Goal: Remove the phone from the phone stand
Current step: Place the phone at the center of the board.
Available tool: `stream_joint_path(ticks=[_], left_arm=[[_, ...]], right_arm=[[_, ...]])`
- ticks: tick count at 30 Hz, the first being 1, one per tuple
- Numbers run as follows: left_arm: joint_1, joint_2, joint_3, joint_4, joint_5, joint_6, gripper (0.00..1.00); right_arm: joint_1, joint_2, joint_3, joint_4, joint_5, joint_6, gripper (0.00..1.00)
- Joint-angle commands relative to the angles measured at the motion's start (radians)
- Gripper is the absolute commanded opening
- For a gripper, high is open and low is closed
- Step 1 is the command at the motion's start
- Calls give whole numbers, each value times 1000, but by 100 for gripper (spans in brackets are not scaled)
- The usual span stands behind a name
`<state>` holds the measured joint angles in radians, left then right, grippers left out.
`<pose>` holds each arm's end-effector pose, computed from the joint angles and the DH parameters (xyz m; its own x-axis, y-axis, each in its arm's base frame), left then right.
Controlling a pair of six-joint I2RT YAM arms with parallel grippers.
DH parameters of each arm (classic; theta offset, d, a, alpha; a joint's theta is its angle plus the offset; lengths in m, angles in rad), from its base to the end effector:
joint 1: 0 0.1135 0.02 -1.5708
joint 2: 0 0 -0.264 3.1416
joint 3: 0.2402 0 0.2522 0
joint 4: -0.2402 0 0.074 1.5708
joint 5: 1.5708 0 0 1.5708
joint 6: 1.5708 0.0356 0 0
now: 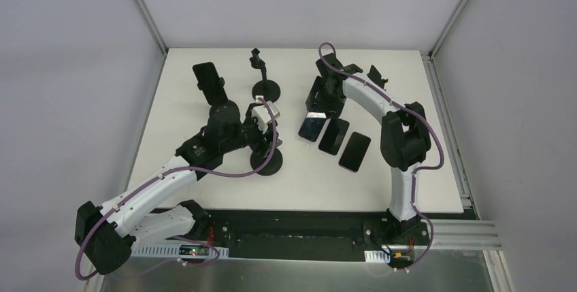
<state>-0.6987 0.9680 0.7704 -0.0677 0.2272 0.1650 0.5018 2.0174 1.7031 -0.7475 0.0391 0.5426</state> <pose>0.1688 -0.1523 0.3132 -0.0678 0.2659 -0.9616 0.8153 0.5702 0.1003 0.3855 0.2099 0.2373 -0.8952 0.0974 -0.4349 -0.0020 0.9750 0.2224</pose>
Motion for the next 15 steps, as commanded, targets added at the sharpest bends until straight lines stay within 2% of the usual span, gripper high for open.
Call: stream_joint_path(ticks=[1,13,15], left_arm=[[5,-17,0,-15,-4,-4,0],[5,-23,-1,-14,36,2,0],[5,-23,-1,-15,36,5,0]], right_arm=[[6,34,51,-27,15,-12,0],[15,127,29,104,79,10,0],[15,140,26,115,90,10,5]])
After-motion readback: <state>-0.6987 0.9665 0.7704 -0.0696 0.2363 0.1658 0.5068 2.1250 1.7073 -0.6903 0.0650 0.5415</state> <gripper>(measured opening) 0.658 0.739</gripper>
